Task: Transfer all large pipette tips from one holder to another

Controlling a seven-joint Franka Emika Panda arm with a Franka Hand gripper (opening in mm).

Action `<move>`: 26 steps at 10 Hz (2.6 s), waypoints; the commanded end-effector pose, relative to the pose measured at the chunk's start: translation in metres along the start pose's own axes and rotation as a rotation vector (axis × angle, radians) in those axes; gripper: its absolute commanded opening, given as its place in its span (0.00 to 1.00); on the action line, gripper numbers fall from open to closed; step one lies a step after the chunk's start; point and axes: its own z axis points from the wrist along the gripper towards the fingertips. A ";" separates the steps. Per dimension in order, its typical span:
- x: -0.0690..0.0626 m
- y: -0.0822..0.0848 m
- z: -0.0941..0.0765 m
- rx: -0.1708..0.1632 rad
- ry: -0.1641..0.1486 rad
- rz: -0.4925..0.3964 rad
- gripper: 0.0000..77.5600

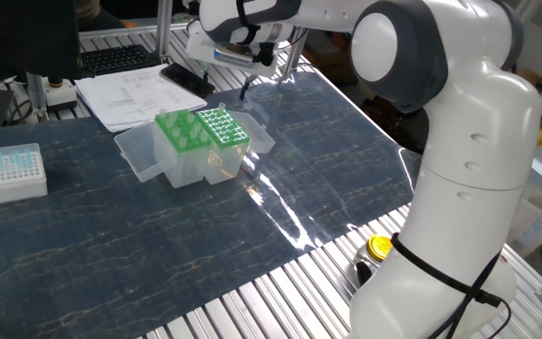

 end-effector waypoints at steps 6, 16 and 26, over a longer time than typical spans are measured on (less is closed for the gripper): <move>0.008 -0.010 0.023 -0.022 0.001 -0.037 1.00; 0.015 -0.010 0.031 -0.023 0.000 -0.042 0.01; 0.015 -0.010 0.031 -0.023 0.000 -0.042 0.01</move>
